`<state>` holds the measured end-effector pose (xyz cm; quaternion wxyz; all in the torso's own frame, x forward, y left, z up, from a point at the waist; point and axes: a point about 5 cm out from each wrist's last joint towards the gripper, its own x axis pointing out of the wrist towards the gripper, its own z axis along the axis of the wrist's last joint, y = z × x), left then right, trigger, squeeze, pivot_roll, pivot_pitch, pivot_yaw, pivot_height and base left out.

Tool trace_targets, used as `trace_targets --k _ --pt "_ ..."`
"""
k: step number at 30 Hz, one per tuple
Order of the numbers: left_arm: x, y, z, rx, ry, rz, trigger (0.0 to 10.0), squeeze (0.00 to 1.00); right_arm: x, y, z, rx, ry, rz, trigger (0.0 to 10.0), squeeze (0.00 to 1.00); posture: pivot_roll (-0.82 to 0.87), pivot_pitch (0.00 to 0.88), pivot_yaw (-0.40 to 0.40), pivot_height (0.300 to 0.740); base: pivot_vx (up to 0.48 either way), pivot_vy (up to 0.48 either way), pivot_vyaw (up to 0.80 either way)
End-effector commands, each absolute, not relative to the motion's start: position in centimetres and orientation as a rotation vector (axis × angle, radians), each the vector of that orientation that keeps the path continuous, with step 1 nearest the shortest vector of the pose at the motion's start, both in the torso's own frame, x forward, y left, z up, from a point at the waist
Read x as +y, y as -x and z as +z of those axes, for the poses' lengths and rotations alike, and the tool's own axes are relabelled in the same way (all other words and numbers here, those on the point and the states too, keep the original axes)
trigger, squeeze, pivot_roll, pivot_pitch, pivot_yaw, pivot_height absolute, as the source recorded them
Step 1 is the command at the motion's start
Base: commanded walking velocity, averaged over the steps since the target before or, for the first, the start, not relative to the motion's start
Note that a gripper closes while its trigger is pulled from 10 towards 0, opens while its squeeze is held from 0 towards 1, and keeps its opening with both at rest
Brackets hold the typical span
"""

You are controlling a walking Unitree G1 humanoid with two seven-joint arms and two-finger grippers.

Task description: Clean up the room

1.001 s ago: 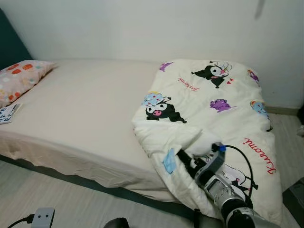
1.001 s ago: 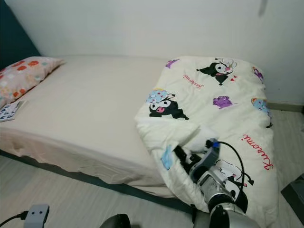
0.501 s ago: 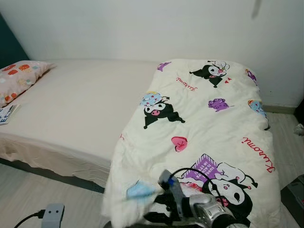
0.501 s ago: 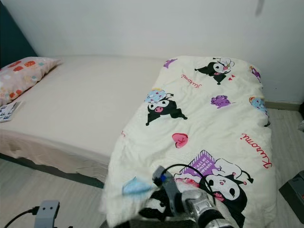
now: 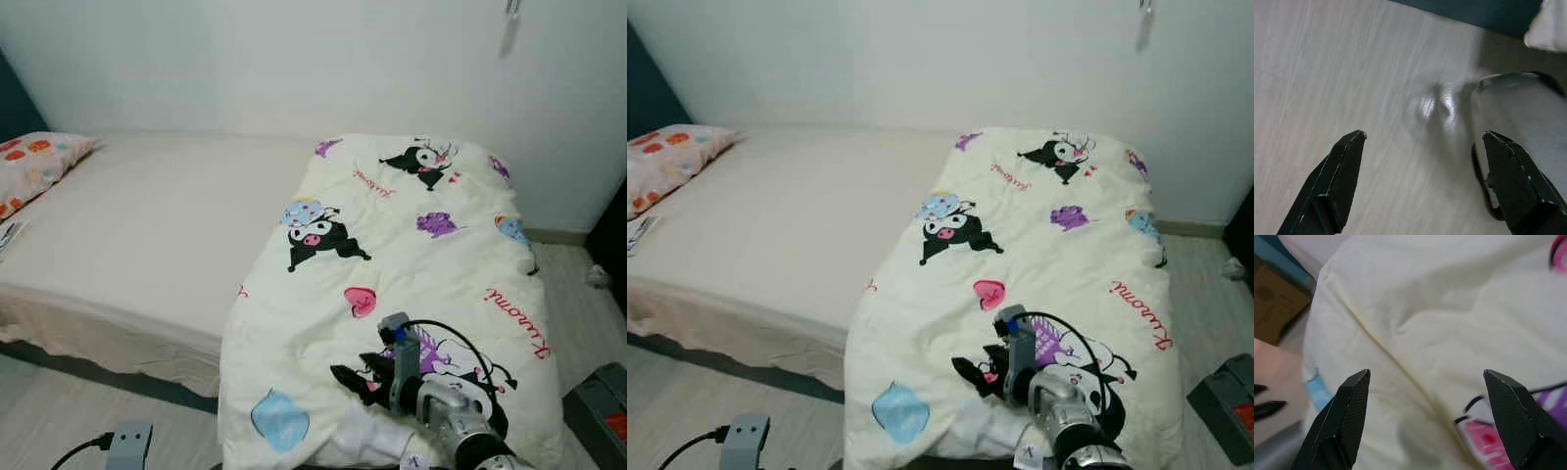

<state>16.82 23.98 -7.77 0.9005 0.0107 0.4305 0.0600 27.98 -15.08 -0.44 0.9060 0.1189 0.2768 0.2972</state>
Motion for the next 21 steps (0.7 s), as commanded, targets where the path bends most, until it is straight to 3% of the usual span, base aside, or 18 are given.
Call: trace_targets --k 1,6,8,10,12,13,14,15,19,21 --pt "23.6 -16.5 -8.1 0.925 -0.024 0.120 10.0 0.00 -13.8 -26.5 -1.7 0.627 -0.337 0.650 10.0 0.00 -0.07 0.000 0.084 0.547 0.000 0.000 0.00" --pt "23.0 -16.7 -8.2 0.931 -0.024 0.108 10.0 0.00 -12.3 -24.9 -2.5 0.649 -0.374 0.776 10.0 0.00 -0.08 0.000 0.087 0.547 0.000 0.000 0.00" --pt "22.9 -16.7 -8.2 0.934 -0.025 0.103 10.0 0.00 -12.5 -25.0 -2.5 0.649 -0.354 0.737 10.0 0.00 -0.09 0.000 0.088 0.547 0.000 0.000 0.00" --pt "22.4 -16.7 -8.3 0.942 0.009 0.089 10.0 0.00 -14.9 -26.3 -2.3 0.613 -0.353 0.488 10.0 0.00 -0.10 0.000 0.086 0.547 0.000 0.000 0.00" --pt "22.2 -16.7 -8.4 0.945 0.030 0.082 10.0 0.00 -15.9 -26.8 -2.1 0.593 -0.374 0.384 10.0 0.00 -0.10 0.000 0.086 0.547 0.000 0.000 0.00" --pt "21.7 -16.9 -8.4 0.939 0.081 0.068 10.0 0.00 -18.5 -27.6 -1.5 0.531 -0.430 0.155 10.0 0.00 -0.10 0.000 0.085 0.547 0.000 0.000 0.00" --pt "21.7 -16.9 -8.4 0.939 0.081 0.068 10.0 0.00 -18.5 -27.6 -1.5 0.531 -0.430 0.155 10.0 0.00 -0.10 0.000 0.085 0.547 0.000 0.000 0.00" --pt "21.4 -17.8 -8.0 0.900 0.199 0.097 10.0 0.00 -21.4 -27.8 -0.9 0.463 -0.469 -0.041 10.0 0.00 -0.10 0.000 0.087 0.547 0.000 0.000 0.00" --pt "20.9 -20.8 -6.4 0.742 0.478 0.131 10.0 0.00 -23.6 -27.6 -0.6 0.427 -0.493 -0.167 10.0 0.00 -0.11 0.000 0.085 0.547 0.000 0.000 0.00" --pt "21.1 -24.4 -3.8 0.568 0.583 0.078 10.0 0.00 -24.5 -27.3 -0.5 0.413 -0.494 -0.195 10.0 0.00 -0.11 0.000 0.080 0.547 0.000 0.000 0.00"
